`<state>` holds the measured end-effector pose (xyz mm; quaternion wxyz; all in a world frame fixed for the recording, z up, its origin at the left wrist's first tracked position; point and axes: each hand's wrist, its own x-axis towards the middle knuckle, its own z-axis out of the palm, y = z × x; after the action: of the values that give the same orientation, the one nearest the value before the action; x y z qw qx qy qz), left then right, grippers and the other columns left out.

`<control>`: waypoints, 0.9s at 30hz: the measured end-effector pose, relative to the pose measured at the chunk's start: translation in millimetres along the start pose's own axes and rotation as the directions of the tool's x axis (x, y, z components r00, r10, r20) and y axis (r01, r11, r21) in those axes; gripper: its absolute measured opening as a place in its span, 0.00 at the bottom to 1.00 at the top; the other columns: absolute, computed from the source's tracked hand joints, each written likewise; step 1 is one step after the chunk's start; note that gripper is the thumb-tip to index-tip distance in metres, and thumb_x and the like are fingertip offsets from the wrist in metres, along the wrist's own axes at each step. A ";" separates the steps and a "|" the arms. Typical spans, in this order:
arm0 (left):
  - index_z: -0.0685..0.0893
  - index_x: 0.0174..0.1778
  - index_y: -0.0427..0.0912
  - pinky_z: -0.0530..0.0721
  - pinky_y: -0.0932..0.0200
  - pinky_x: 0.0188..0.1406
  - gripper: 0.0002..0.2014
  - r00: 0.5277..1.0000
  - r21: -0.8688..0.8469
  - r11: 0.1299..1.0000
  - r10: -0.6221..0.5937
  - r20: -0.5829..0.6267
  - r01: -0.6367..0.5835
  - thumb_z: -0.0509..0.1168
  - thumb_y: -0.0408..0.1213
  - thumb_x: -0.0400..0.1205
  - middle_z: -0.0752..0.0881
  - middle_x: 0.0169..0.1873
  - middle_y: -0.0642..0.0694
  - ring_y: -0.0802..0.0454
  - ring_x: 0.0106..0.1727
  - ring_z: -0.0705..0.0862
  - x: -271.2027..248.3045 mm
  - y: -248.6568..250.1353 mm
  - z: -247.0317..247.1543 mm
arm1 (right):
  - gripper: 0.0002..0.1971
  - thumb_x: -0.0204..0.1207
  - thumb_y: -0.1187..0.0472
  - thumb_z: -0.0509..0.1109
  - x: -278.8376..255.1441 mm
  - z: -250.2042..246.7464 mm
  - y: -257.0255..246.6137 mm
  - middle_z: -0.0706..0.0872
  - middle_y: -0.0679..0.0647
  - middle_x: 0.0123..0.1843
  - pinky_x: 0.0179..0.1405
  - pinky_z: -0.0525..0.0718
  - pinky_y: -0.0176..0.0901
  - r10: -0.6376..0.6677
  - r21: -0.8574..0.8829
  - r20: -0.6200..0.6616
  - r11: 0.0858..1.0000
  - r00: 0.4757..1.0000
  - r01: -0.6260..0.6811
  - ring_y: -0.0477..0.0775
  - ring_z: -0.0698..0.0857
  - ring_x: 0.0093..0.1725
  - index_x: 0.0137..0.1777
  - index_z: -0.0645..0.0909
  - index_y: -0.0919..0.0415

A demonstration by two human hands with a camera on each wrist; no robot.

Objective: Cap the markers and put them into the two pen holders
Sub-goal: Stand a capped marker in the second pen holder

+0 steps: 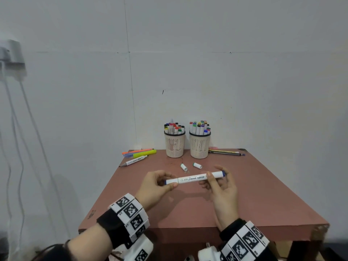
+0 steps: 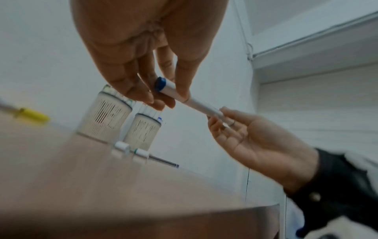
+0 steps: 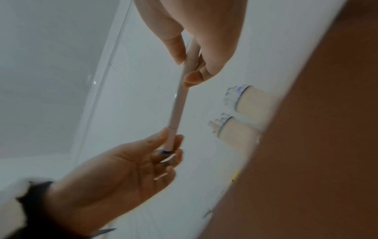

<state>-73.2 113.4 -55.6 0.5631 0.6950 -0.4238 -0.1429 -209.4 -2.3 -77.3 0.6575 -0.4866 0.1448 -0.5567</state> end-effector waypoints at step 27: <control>0.88 0.56 0.48 0.79 0.68 0.54 0.13 0.944 0.781 0.580 -0.327 -0.036 0.231 0.71 0.40 0.75 0.86 0.55 0.48 0.53 0.57 0.84 177.1 -63.1 -119.6 | 0.12 0.77 0.70 0.69 255.8 76.6 -68.1 0.79 0.48 0.42 0.35 0.74 0.20 -0.437 -0.631 0.394 0.511 0.808 0.584 0.40 0.76 0.30 0.57 0.80 0.56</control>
<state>140.9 60.2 -24.3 0.1541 0.9175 -0.3596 -0.0716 -107.0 -182.6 104.2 0.2241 -0.7756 0.1416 -0.5729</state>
